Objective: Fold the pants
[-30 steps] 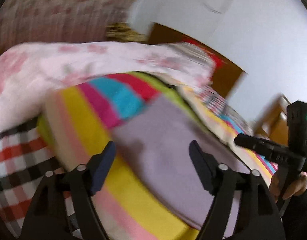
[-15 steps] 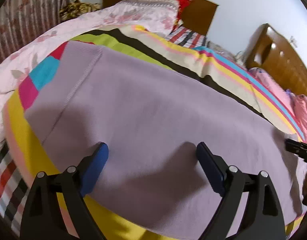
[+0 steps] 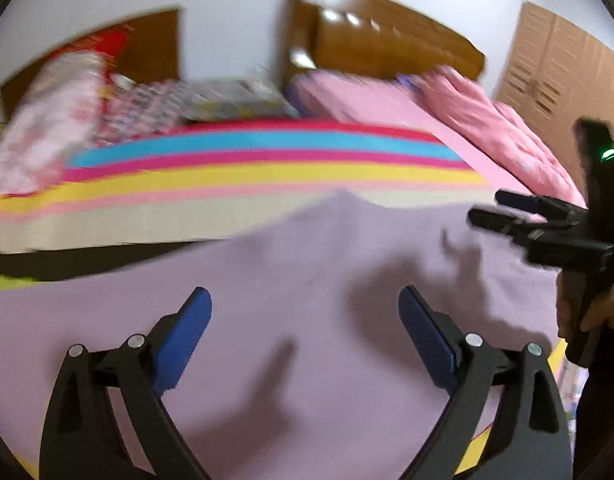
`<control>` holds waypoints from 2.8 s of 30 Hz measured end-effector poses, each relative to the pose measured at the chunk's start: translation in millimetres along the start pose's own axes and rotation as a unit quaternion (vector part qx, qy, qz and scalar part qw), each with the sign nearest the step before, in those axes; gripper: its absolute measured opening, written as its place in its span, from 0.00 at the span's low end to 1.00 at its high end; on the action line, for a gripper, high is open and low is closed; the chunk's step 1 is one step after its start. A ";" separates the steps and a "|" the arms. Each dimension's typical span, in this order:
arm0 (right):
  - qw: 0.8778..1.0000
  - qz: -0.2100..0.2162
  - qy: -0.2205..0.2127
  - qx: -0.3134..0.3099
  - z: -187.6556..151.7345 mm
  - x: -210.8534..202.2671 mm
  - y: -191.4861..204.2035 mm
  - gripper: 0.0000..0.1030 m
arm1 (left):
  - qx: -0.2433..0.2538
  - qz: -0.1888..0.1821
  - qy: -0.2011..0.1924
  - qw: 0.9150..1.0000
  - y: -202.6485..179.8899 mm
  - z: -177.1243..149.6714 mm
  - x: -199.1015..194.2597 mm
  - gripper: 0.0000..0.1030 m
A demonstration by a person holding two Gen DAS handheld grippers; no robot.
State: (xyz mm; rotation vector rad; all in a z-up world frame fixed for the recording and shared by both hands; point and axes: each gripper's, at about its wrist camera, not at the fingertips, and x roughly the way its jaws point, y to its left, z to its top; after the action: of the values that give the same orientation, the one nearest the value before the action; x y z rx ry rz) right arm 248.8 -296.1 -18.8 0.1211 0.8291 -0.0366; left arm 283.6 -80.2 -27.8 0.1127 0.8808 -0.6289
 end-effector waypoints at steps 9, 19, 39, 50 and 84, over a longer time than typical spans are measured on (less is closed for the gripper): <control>0.985 0.015 0.061 0.160 -26.5 25.9 -155.7 0.86 | 0.085 0.008 0.047 0.995 -91.6 -18.4 92.9 0.98; 0.975 0.037 -0.002 0.218 -24.4 32.9 -195.7 0.87 | 0.091 0.020 0.050 0.994 -98.6 -20.8 96.4 0.99; 0.992 0.064 0.002 0.110 -117.0 -33.2 -116.4 0.95 | 0.086 0.023 0.048 0.995 -105.6 -16.3 99.5 0.99; 0.995 0.025 -0.002 0.096 -154.6 -64.0 -98.0 0.95 | 0.085 0.022 0.048 0.995 -105.8 -16.3 99.7 0.99; 0.992 0.078 0.017 -0.093 -98.1 -10.5 143.8 0.95 | -0.285 0.190 -0.076 0.937 209.8 -189.9 -151.7 0.98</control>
State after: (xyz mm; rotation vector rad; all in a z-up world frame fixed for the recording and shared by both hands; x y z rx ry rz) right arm 181.3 -141.6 -63.3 0.0097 0.8513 0.1904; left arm 199.1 226.7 -69.7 -0.2822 0.8316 -0.0051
